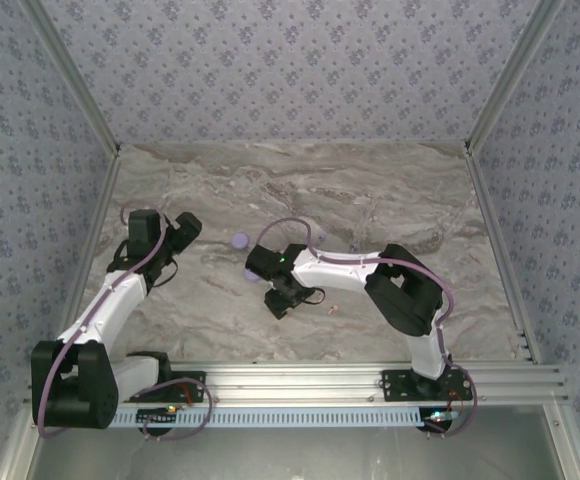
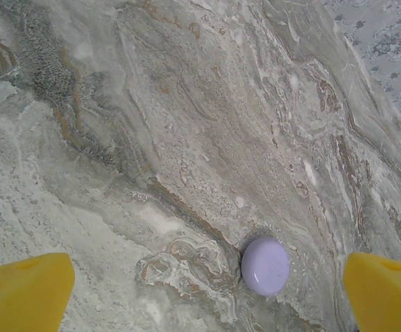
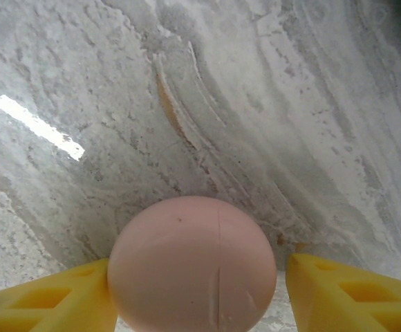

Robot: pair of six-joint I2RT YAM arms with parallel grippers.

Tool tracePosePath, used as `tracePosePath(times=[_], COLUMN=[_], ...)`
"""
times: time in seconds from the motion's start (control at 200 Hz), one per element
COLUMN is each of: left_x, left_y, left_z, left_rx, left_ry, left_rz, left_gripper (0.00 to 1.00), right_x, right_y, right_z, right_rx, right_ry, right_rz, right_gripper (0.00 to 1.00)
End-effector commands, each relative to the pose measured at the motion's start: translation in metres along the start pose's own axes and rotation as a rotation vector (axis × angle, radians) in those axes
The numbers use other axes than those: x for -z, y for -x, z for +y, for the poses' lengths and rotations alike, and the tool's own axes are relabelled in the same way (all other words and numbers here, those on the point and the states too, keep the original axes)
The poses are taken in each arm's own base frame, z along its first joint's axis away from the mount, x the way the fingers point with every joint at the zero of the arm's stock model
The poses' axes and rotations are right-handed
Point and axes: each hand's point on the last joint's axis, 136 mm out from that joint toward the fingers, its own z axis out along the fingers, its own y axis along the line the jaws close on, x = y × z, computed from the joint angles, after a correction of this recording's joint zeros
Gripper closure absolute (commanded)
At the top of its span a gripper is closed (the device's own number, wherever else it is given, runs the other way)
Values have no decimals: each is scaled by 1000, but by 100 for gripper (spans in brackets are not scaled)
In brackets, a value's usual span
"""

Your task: Insert wireless bluetooth earbuds into charging case

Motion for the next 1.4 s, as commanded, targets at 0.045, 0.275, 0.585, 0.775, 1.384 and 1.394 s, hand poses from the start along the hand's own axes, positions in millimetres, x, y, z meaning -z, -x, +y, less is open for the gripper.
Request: tracePosePath(times=[0.045,0.275,0.585,0.775,1.384,1.394], left_x=[3,4,8,22,99,100], left_y=[8,7,7,-6,-81,-82], left_z=[-10,-12,-50,-110,-251,-252], left_rx=[-25,-34,-108,-219,-493,-495], left_ry=[-12,-22,-160,-369,-863,-866], left_rz=[-8,-8,28,126,424,426], left_gripper=[1,1,2,3,16,16], right_x=[-2,-4,21,72,238,238], right_y=[-7,-3,15,34,69,69], right_z=[3,5,-14,-48,-114,-113], right_rx=[11,22,50,103,355,360], right_ry=[9,28,-7,-61,-105,-106], right_rz=[18,2,-153,-384,-1114,-1117], right_gripper=[36,41,49,51,52,52])
